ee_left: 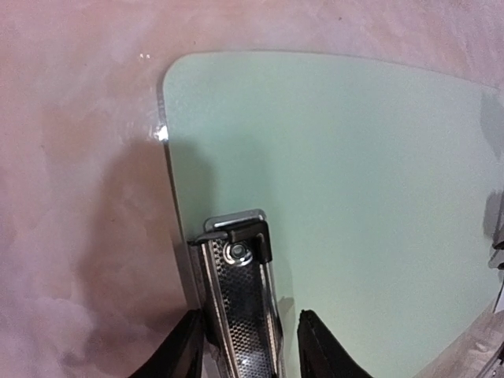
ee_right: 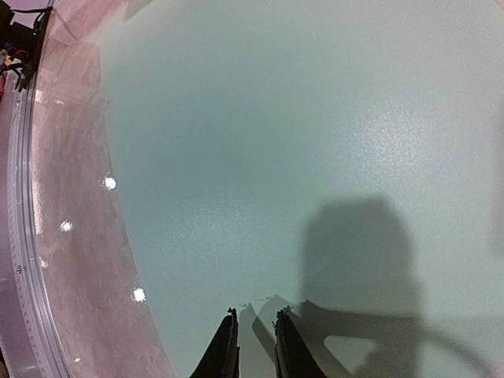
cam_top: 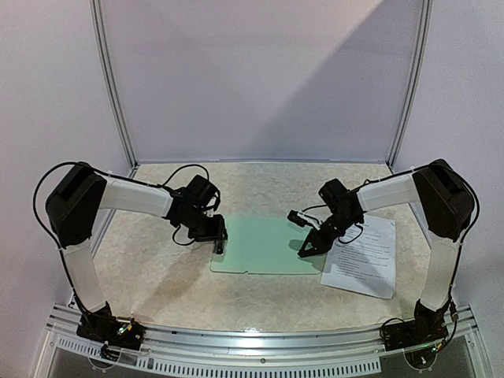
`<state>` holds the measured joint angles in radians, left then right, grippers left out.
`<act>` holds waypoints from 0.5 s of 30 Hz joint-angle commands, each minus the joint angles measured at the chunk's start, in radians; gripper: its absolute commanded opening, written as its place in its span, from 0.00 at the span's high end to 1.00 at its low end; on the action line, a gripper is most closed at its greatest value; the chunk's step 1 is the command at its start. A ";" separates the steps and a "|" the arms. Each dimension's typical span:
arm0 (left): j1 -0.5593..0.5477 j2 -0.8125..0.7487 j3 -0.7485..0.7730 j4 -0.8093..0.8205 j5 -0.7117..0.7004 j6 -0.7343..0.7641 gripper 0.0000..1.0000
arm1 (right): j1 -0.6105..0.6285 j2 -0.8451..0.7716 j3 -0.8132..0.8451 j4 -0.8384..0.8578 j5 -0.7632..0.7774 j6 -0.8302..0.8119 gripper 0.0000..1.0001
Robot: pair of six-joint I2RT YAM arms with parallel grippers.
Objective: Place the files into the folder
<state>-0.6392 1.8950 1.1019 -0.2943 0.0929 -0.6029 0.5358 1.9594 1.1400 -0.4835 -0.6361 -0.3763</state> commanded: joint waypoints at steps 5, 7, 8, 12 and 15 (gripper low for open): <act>0.012 0.050 0.020 -0.122 -0.084 0.003 0.62 | 0.000 0.044 -0.006 -0.066 0.047 -0.013 0.83; 0.005 0.053 0.034 -0.144 -0.129 0.008 0.62 | 0.001 0.044 -0.006 -0.066 0.046 -0.013 0.83; 0.004 0.053 0.035 -0.148 -0.137 0.008 0.62 | 0.000 0.044 -0.006 -0.067 0.046 -0.013 0.83; 0.000 0.054 0.029 -0.129 -0.114 0.004 0.61 | 0.001 0.044 -0.006 -0.067 0.042 -0.015 0.83; -0.011 0.061 0.033 -0.115 -0.101 -0.003 0.61 | 0.000 0.044 -0.006 -0.069 0.042 -0.016 0.83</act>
<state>-0.6434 1.9121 1.1400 -0.3527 0.0322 -0.6029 0.5358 1.9594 1.1400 -0.4911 -0.6411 -0.3836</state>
